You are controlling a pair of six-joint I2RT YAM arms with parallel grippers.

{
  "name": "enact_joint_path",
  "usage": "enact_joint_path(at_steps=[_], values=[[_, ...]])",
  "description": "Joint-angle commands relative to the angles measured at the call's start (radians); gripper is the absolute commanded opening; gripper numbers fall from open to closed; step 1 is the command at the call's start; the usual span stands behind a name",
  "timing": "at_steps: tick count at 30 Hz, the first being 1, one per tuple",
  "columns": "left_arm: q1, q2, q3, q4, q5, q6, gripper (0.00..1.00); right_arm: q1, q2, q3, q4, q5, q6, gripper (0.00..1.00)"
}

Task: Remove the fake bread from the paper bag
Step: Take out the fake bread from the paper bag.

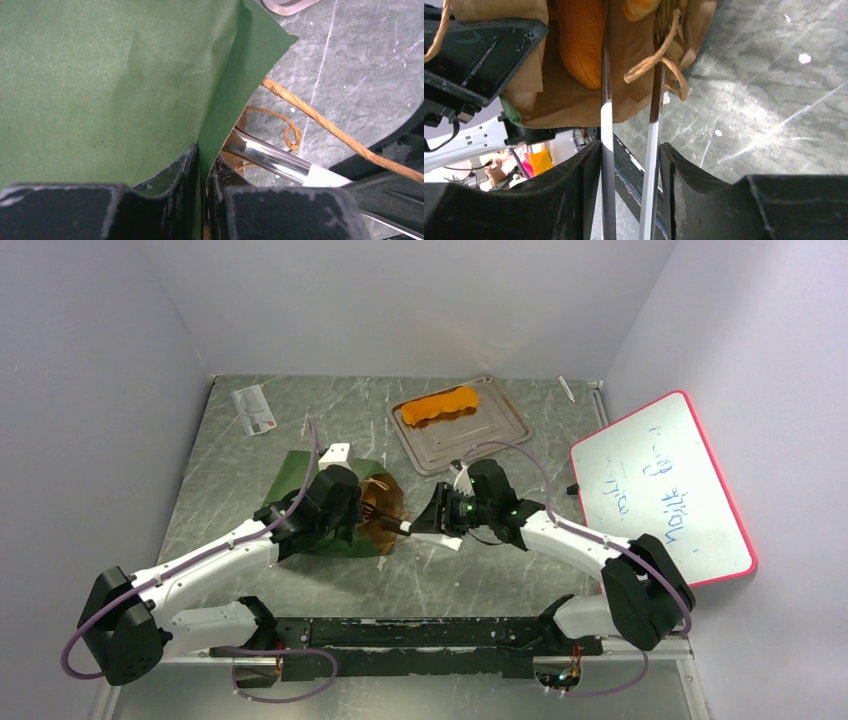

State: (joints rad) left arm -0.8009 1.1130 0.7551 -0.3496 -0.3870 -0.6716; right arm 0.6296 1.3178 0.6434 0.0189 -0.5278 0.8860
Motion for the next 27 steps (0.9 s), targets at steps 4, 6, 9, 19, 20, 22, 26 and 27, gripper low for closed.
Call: enact_joint_path(at_steps=[4, 6, 9, 19, 20, 22, 26, 27], values=[[0.003, 0.014, 0.056, 0.013, 0.050, 0.010, 0.07, 0.003, 0.074, -0.011, 0.159, -0.013, 0.027, 0.45], [0.003, 0.021, 0.068, 0.006, 0.053, 0.020, 0.07, 0.003, 0.101, -0.011, 0.187, -0.013, 0.030, 0.45], [0.003, 0.025, 0.078, -0.001, 0.056, 0.032, 0.07, 0.004, 0.141, -0.011, 0.237, -0.018, 0.038, 0.44], [0.003, 0.037, 0.075, -0.003, 0.025, 0.030, 0.07, 0.004, 0.184, 0.022, 0.240, -0.033, 0.019, 0.14], [0.004, 0.040, 0.076, -0.004, 0.011, 0.023, 0.07, 0.004, 0.170, 0.028, 0.213, -0.031, 0.010, 0.11], [0.003, 0.050, 0.076, -0.009, -0.025, -0.002, 0.07, 0.004, 0.137, 0.038, 0.156, -0.027, -0.011, 0.07], [0.004, 0.073, 0.074, -0.023, -0.087, -0.076, 0.07, 0.001, 0.068, 0.058, 0.040, -0.008, -0.048, 0.00], [0.004, 0.075, 0.070, -0.022, -0.099, -0.091, 0.07, 0.002, 0.054, 0.060, 0.017, -0.005, -0.054, 0.00]])
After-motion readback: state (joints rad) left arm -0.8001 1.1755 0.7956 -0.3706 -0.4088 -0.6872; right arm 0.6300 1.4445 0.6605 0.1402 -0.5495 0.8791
